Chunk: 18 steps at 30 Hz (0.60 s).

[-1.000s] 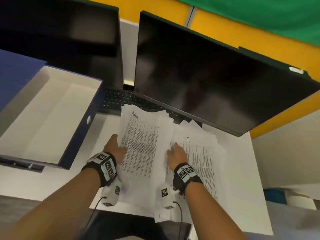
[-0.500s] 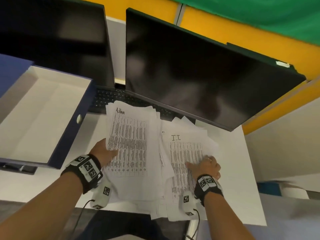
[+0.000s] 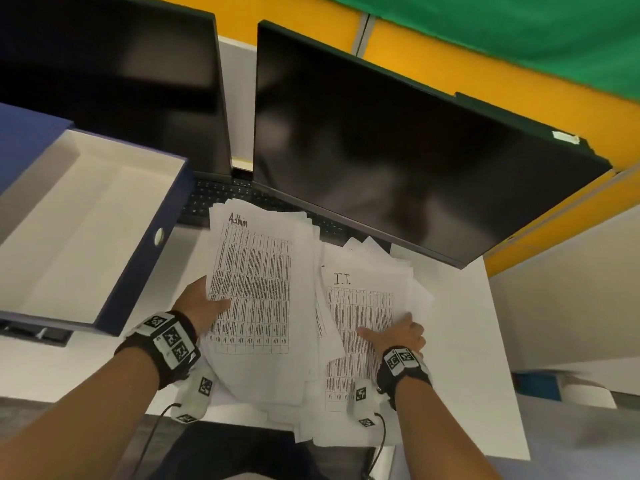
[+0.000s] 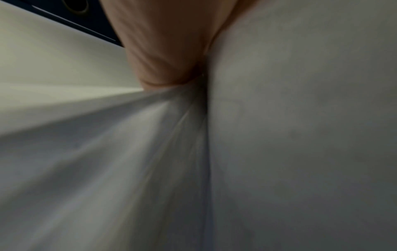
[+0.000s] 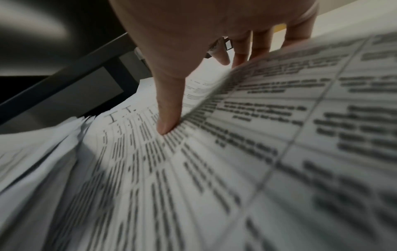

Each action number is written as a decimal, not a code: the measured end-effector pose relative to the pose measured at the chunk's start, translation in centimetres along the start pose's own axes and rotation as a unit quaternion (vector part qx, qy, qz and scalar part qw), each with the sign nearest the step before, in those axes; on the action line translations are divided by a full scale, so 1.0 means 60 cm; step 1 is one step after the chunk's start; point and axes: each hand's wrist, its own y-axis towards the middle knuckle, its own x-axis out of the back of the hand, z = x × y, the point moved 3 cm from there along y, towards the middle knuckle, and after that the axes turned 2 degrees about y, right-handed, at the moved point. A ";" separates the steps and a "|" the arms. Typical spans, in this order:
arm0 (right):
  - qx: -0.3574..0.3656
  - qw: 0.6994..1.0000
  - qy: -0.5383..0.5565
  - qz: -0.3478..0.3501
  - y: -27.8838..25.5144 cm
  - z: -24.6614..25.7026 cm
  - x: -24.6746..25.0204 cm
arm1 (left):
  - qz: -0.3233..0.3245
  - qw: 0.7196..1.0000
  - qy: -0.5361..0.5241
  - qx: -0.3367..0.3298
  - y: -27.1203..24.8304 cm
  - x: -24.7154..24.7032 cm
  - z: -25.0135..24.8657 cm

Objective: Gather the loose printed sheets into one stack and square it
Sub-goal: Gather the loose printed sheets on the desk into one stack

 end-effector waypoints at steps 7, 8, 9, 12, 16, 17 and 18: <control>0.035 0.989 0.146 0.003 -0.022 0.002 0.034 | -0.024 0.999 0.021 0.001 0.005 0.003 -0.001; 0.051 0.986 0.159 -0.004 -0.033 0.007 0.048 | -0.027 0.999 0.021 0.002 0.006 0.004 -0.002; 0.072 0.982 0.174 -0.022 -0.047 0.013 0.069 | -0.029 0.999 0.019 0.003 0.008 0.005 -0.002; 0.145 0.963 0.205 -0.095 -0.094 0.039 0.165 | -0.028 0.999 0.021 0.005 0.010 0.008 -0.003; 0.246 0.905 0.321 -0.134 -0.149 0.072 0.291 | -0.016 1.000 0.017 -0.001 0.010 0.005 -0.006; 0.272 0.887 0.351 -0.126 -0.158 0.081 0.310 | -0.009 1.000 0.023 -0.005 0.010 0.002 -0.008; 0.293 0.871 0.377 -0.113 -0.164 0.092 0.320 | 0.001 1.000 0.030 -0.006 0.006 -0.001 -0.011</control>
